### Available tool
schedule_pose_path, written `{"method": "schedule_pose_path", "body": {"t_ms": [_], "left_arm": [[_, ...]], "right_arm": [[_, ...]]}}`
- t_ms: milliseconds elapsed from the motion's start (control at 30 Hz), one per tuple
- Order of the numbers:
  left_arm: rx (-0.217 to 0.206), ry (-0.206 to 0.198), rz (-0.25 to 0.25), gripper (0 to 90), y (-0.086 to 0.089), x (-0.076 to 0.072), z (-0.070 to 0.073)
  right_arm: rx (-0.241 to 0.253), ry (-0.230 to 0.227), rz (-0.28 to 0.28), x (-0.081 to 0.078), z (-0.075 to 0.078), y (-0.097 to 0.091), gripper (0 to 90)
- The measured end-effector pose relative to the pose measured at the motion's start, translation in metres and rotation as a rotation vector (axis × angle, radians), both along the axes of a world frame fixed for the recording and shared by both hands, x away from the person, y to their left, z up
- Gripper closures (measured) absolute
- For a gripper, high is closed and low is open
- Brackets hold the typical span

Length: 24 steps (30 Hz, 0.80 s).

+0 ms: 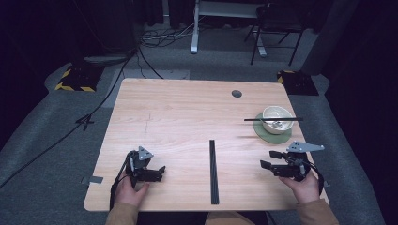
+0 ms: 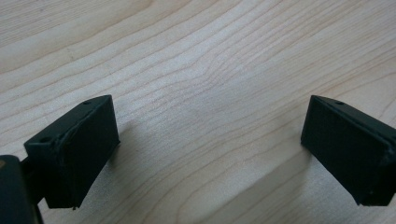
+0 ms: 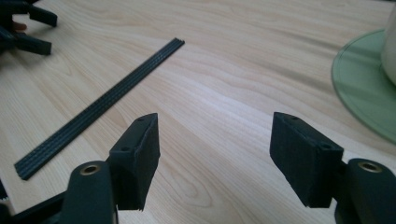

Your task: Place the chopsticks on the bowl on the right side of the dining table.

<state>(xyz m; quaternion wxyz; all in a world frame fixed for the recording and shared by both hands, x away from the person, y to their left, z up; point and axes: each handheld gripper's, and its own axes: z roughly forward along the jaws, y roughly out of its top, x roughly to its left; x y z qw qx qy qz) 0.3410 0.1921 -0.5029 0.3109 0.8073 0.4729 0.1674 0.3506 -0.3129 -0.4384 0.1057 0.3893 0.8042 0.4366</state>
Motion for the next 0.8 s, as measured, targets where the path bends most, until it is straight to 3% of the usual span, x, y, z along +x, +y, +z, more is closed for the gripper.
{"method": "schedule_pose_path", "body": {"t_ms": [200,267,367,700,800], "left_arm": [[0.0,0.0,0.0,4.4,0.0,0.0,0.0],[0.001,-0.001,-0.001,4.4,0.0,0.0,0.0],[0.003,0.002,0.0,4.4,0.0,0.0,0.0],[0.003,0.003,-0.001,4.4,0.0,0.0,0.0],[0.003,0.002,-0.001,4.4,0.0,0.0,0.0]], "right_arm": [[-0.024,0.017,0.007,0.0,-0.015,0.007,34.1],[-0.081,0.007,0.003,0.001,-0.023,0.01,33.9],[-0.11,-0.003,0.007,0.001,-0.028,0.01,33.9],[-0.158,0.0,0.001,0.004,-0.047,0.014,33.2],[-0.193,0.023,-0.005,0.007,-0.053,0.018,29.6]]}}
